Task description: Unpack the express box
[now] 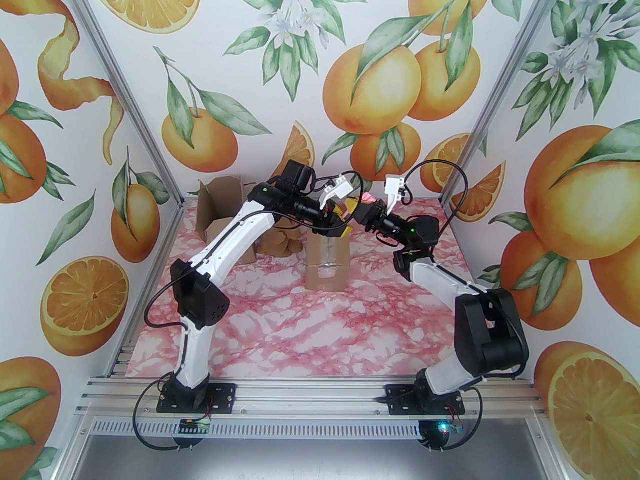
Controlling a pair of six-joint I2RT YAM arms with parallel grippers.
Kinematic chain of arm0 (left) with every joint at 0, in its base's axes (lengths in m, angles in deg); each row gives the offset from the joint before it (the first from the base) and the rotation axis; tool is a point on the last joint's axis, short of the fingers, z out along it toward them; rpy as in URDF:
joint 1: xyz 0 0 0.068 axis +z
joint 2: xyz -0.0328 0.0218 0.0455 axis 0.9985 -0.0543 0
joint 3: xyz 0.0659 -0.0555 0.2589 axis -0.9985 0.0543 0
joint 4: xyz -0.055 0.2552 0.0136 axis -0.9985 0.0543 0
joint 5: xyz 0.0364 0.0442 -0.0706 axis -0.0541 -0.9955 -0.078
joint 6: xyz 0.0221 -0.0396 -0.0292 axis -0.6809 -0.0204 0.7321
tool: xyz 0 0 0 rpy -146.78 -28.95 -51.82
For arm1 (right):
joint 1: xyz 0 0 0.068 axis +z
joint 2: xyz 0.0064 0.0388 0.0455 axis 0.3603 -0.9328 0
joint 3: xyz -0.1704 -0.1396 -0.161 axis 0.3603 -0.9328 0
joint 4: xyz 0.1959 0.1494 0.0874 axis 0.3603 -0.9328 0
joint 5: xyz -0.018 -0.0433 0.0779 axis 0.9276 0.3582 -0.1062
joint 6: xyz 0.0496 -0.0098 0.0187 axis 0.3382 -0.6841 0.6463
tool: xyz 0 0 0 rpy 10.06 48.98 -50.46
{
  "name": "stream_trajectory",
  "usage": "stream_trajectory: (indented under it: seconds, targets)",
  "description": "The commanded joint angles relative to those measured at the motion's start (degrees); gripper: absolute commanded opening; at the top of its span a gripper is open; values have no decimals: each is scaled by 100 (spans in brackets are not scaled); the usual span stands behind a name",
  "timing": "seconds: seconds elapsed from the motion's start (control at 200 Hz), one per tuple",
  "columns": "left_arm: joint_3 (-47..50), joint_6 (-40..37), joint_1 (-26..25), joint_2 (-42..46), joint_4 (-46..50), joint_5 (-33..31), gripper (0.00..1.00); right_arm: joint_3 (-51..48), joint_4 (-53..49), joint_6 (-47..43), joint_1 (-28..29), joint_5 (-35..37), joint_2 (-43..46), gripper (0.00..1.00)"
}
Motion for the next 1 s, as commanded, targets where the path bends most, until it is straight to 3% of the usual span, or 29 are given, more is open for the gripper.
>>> stream_trajectory:
  seconds: [0.0, 0.07, 0.195, 0.345, 0.43, 0.55, 0.64, 0.776, 0.861, 0.911, 0.996]
  targets:
    - [50, -163, 48, 56, 215, 363, 34, 227, 890, 173, -1, -103, -226, 0]
    - [26, -142, 44, 65, 148, 396, 23, 238, 1027, 299, 0, -179, -295, 0]
    - [-84, -95, 40, 68, 77, 472, 15, 202, 1033, 343, 27, -330, -303, 0]
    - [-262, -189, 36, -13, 316, 502, 10, 21, 996, 199, 35, -412, -180, 30]
    - [-291, -223, 14, -32, 371, 538, 8, -35, 828, 65, 61, -504, -99, 35]
    - [-354, -260, -25, -54, 397, 520, 7, -77, 725, -27, 88, -534, -54, 33]
    - [-401, -308, -63, -91, 498, 481, 7, -86, 751, -18, 92, -481, -37, 18]
    - [-432, -491, -111, -135, 786, 414, 7, -40, 899, 118, 89, -451, -71, 4]
    - [-429, -542, -122, -112, 828, 324, 11, -10, 945, 192, 88, -502, -111, 0]
    - [-425, -517, -116, -49, 760, 65, 31, -32, 956, 192, 79, -480, -115, 0]
    - [-135, -384, -49, 242, 278, -547, 54, -130, 1029, 208, 25, -309, -90, 0]
